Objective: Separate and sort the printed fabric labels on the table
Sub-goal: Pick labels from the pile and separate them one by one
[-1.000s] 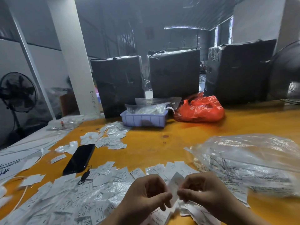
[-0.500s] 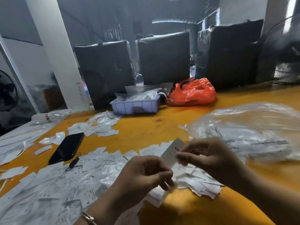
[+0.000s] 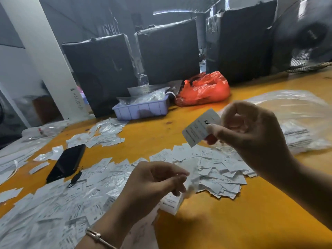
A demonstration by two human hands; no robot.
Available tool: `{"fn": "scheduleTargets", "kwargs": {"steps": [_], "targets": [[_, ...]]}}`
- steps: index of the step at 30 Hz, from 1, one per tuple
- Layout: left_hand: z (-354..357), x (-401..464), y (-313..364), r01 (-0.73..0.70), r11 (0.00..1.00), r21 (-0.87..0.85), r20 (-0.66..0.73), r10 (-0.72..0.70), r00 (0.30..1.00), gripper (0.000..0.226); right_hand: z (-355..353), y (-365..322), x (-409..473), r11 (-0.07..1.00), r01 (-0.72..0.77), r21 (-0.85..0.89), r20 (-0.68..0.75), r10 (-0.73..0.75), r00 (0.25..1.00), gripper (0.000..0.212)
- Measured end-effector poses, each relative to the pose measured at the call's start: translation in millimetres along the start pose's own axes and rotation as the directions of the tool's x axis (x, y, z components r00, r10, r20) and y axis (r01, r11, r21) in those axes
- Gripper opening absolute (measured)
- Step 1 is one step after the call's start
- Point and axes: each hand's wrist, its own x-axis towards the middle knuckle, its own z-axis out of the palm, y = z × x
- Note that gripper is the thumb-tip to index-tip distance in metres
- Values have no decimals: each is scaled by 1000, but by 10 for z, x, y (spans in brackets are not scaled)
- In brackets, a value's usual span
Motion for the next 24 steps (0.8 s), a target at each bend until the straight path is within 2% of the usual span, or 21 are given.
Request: {"fn": "scheduleTargets", "kwargs": {"steps": [1, 3, 5, 8, 9, 10, 12, 18, 21, 24], "targets": [[4, 2, 3, -3, 1000, 12, 11, 3, 1000, 9, -6, -25, 10, 999, 2, 39, -1, -2, 1000, 18], [6, 1, 11, -18, 998, 63, 16, 17, 1000, 11, -13, -38, 17, 998, 55, -30, 15, -54, 998, 41], [10, -7, 30, -41, 995, 86, 9, 41, 999, 10, -2, -4, 4, 979, 107, -172, 81, -95, 992, 31], [12, -24, 70, -50, 998, 37, -26, 51, 998, 14, 44, 39, -27, 974, 41, -221, 306, 30, 951, 13], [11, -23, 78, -48, 998, 31, -32, 49, 998, 14, 62, 32, -34, 979, 7, -204, 387, 73, 919, 13], [10, -23, 84, -48, 998, 33, -28, 49, 998, 13, 75, 28, -41, 980, 3, -198, 442, 87, 893, 23], [14, -19, 98, -55, 998, 37, -5, 55, 998, 10, 100, 13, -49, 981, 29, -190, 504, 72, 861, 33], [33, -20, 107, -66, 997, 33, -8, 66, 998, 16, 99, 33, -49, 985, 33, -170, 463, 50, 885, 25], [22, -21, 113, -57, 998, 38, -29, 58, 998, 16, 52, 34, -30, 995, 13, -100, 316, 20, 949, 18], [22, -23, 123, -59, 997, 50, -20, 60, 998, 13, 10, -3, -24, 998, -2, 70, 161, -10, 987, 19]]}}
